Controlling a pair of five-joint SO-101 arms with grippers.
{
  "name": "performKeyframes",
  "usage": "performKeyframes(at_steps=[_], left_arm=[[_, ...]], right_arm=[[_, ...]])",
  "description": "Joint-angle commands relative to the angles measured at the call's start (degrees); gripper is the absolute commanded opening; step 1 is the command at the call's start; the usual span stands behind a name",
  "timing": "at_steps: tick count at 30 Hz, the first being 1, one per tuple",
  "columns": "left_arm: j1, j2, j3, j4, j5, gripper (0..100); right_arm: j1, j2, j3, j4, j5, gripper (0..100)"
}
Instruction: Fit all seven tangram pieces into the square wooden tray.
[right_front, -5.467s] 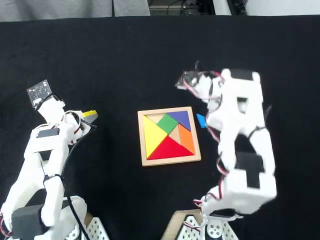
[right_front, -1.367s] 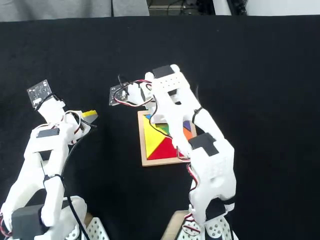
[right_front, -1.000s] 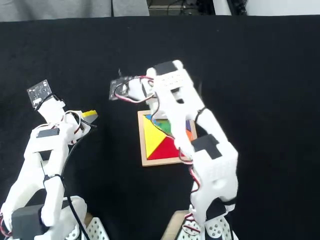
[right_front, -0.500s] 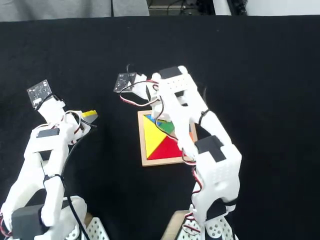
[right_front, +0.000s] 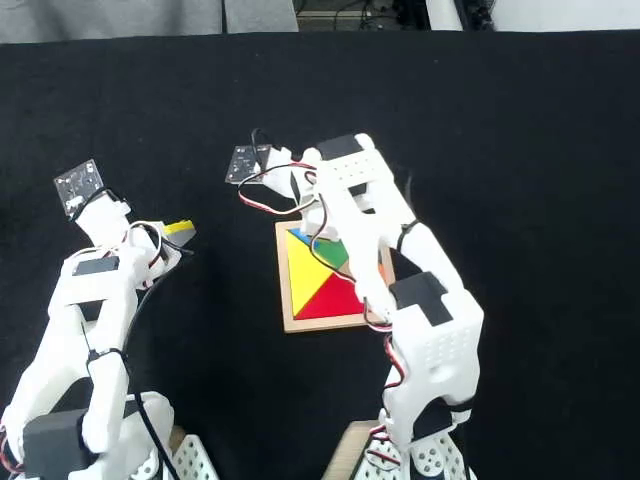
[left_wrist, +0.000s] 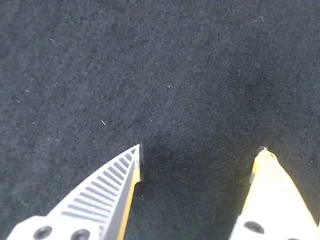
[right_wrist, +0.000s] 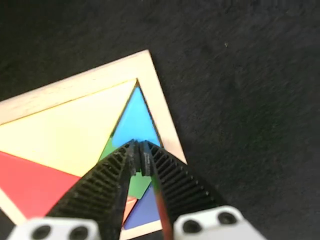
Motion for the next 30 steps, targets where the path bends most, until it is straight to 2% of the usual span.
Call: performKeyframes(at_steps=[1, 9, 18, 25, 27, 30], left_arm=[[0.84, -0.18, -0.31, -1.05, 0.53, 34], [0.84, -0.18, -0.40, -1.05, 0.53, 34], [0.92, -0.18, -0.40, -1.05, 0.53, 34], [0.84, -0.18, -0.57, -1.05, 0.44, 34], [0.84, -0.18, -0.75, -1.05, 0.09, 34], [1.71, -0.18, -0.84, -1.05, -5.01, 34]], right_arm=[[-0.18, -1.80, -0.31, -0.26, 0.26, 1.1], [0.88, -10.15, 0.31, 0.53, -3.43, 1.1], [7.91, -20.62, 1.98, 11.96, -3.60, 1.1], [11.16, -35.38, 13.32, 7.82, -11.16, 1.1], [11.34, -40.48, 17.19, 5.36, -14.77, 1.1], [11.34, -48.57, 21.76, 1.23, -23.21, 1.1]])
